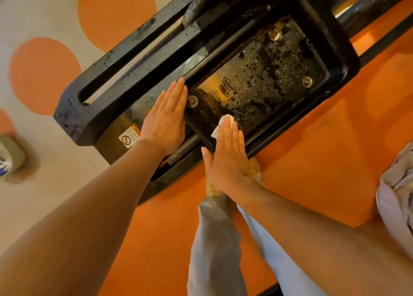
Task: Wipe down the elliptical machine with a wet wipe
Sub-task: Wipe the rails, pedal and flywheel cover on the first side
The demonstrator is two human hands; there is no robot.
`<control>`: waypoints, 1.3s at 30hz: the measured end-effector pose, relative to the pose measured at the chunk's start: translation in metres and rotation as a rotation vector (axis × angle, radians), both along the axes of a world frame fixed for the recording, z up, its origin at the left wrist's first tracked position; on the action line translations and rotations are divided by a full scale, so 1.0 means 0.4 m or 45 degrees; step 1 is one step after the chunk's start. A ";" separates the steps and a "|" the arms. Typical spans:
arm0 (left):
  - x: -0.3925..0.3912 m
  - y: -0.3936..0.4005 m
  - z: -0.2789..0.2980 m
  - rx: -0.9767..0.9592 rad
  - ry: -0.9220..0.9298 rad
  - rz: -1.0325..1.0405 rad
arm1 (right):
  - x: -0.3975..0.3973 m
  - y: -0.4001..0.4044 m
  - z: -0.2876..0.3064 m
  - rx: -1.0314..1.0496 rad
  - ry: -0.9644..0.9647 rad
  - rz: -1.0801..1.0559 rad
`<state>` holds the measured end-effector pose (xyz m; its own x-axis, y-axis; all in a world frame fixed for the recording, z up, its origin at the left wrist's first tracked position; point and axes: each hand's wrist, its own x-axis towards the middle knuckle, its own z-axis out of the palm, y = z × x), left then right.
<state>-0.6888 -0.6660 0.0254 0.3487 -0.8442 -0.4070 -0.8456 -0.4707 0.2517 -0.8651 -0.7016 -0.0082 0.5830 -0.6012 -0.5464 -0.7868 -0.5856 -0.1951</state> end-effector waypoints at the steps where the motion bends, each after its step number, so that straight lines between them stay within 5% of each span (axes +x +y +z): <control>1: 0.003 -0.002 0.004 0.003 0.011 0.005 | 0.011 0.003 0.001 0.027 0.003 -0.038; 12: 0.052 0.001 0.004 0.063 0.115 -0.101 | 0.171 -0.079 -0.009 -0.027 -0.131 0.124; 22: 0.060 0.006 -0.002 0.051 0.095 -0.188 | 0.061 0.057 0.010 0.001 0.120 -0.414; 27: 0.081 0.005 0.000 -0.009 0.032 -0.322 | 0.109 0.070 -0.006 -0.017 0.023 -0.574; 39: 0.176 -0.023 -0.035 -0.056 0.194 -0.580 | 0.279 -0.069 -0.047 -0.069 -0.212 -0.280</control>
